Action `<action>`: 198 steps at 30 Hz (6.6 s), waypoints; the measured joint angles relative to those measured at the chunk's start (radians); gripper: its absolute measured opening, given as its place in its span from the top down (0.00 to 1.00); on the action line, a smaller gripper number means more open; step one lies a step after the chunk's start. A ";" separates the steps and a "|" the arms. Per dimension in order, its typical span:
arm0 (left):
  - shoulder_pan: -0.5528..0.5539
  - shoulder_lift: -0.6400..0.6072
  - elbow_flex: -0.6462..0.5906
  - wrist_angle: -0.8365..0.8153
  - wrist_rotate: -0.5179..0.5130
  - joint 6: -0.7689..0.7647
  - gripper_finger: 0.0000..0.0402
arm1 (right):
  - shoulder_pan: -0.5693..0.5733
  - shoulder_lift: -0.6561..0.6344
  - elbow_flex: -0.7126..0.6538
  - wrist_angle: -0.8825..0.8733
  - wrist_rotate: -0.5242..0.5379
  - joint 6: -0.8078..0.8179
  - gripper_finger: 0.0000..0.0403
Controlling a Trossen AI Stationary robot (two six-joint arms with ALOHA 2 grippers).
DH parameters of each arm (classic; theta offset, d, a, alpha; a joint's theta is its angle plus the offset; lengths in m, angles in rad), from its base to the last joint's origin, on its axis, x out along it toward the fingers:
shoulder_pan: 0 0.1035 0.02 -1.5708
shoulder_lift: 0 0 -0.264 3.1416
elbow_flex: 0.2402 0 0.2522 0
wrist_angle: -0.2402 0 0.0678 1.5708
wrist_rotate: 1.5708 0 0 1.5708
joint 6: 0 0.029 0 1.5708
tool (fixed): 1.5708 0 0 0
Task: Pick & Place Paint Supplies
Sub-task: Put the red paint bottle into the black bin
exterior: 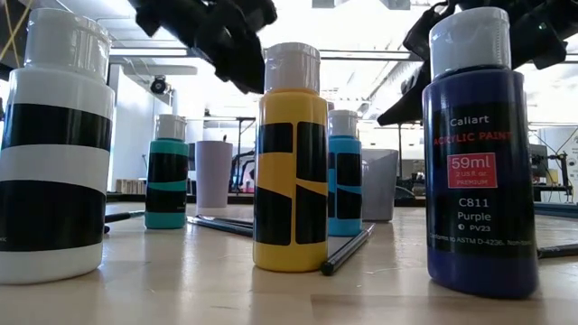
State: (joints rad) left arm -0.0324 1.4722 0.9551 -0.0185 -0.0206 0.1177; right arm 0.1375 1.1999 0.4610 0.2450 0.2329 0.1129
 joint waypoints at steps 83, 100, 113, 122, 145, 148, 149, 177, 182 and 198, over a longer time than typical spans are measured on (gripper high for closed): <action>-0.086 -0.493 -0.493 0.277 -0.068 -0.070 1.00 | 0.327 0.000 0.489 -0.944 0.073 0.458 1.00; -0.086 -0.493 -0.492 0.260 -0.069 -0.071 1.00 | 0.327 0.001 0.488 -0.945 0.027 0.441 0.62; -0.086 -0.493 -0.492 0.251 -0.069 -0.072 1.00 | 0.327 0.001 0.488 -0.945 -0.034 0.463 0.45; -0.086 -0.493 -0.492 0.251 -0.069 -0.072 1.00 | 0.327 0.001 0.488 -0.945 -0.050 0.469 0.46; -0.086 -0.493 -0.492 0.252 -0.069 -0.071 1.00 | 0.327 0.192 0.488 -0.920 -0.050 0.433 0.46; -0.086 -0.493 -0.492 0.252 -0.069 -0.071 1.00 | 0.327 0.208 0.488 -0.921 -0.048 0.432 0.46; -0.086 -0.493 -0.492 0.252 -0.069 -0.071 1.00 | 0.327 0.213 0.488 -0.921 -0.047 0.432 0.46; -0.086 -0.493 -0.492 0.252 -0.069 -0.072 1.00 | 0.325 0.243 0.488 -0.907 -0.027 0.411 0.66; -0.086 -0.493 -0.492 0.251 -0.069 -0.072 1.00 | 0.325 0.243 0.488 -0.907 -0.027 0.413 0.71; -0.086 -0.493 -0.492 0.251 -0.069 -0.072 1.00 | 0.325 0.243 0.488 -0.907 -0.025 0.414 0.71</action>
State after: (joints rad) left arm -0.1181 0.9794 0.4629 0.2329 -0.0895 0.0460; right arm 0.4622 1.4429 0.9485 -0.6621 0.2076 0.5266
